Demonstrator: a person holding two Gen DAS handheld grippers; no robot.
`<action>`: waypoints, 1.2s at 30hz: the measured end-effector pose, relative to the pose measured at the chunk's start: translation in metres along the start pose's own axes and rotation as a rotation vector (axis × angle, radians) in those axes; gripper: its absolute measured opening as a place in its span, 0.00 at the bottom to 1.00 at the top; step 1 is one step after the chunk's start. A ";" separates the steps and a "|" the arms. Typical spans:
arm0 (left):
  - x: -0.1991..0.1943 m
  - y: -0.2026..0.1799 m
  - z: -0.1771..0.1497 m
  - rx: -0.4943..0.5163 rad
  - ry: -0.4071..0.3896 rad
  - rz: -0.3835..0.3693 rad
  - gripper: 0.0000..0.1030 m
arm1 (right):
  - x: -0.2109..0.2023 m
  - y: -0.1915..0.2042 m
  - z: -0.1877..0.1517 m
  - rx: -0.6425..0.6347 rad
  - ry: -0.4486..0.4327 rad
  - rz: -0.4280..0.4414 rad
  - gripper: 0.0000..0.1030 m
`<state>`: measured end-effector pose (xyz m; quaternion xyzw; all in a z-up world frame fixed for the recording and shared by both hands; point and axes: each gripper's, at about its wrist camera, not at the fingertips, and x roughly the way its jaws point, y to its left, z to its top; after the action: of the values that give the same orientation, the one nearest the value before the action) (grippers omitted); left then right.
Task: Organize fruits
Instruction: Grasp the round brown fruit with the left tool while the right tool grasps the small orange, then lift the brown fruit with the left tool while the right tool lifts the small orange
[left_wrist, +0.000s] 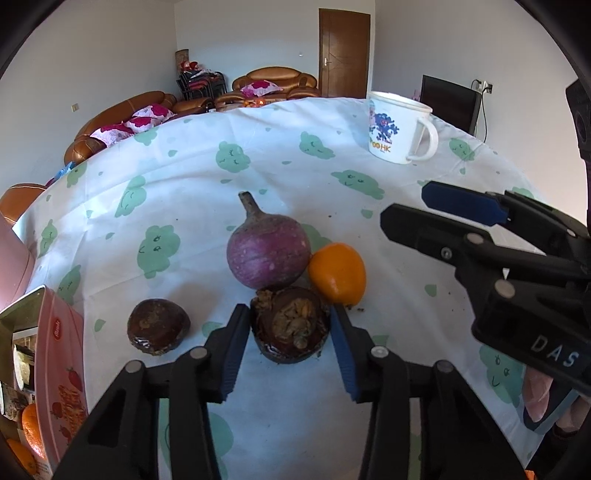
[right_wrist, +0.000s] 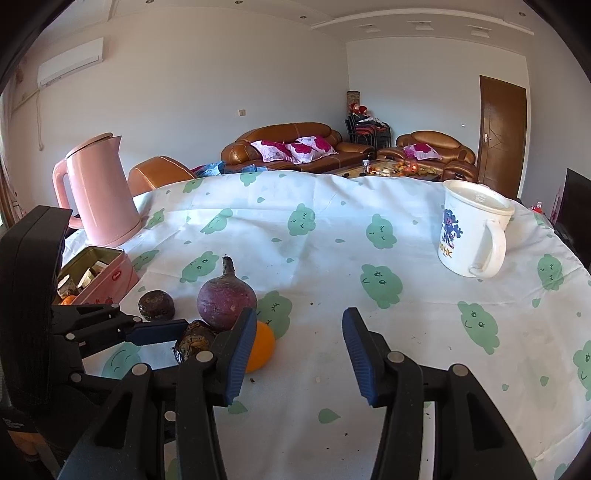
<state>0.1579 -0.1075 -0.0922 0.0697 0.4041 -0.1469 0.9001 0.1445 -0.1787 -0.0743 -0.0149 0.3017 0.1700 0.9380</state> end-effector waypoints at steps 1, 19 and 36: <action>-0.002 0.002 -0.001 -0.007 -0.007 -0.007 0.45 | 0.001 0.001 0.000 -0.007 0.004 -0.001 0.49; -0.033 0.042 -0.014 -0.096 -0.127 0.069 0.45 | 0.048 0.029 -0.001 -0.041 0.212 0.103 0.39; -0.046 0.049 -0.019 -0.129 -0.193 0.073 0.45 | 0.027 0.035 0.000 -0.075 0.112 0.112 0.37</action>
<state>0.1315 -0.0471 -0.0698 0.0119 0.3215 -0.0937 0.9422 0.1536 -0.1378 -0.0870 -0.0427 0.3473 0.2325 0.9075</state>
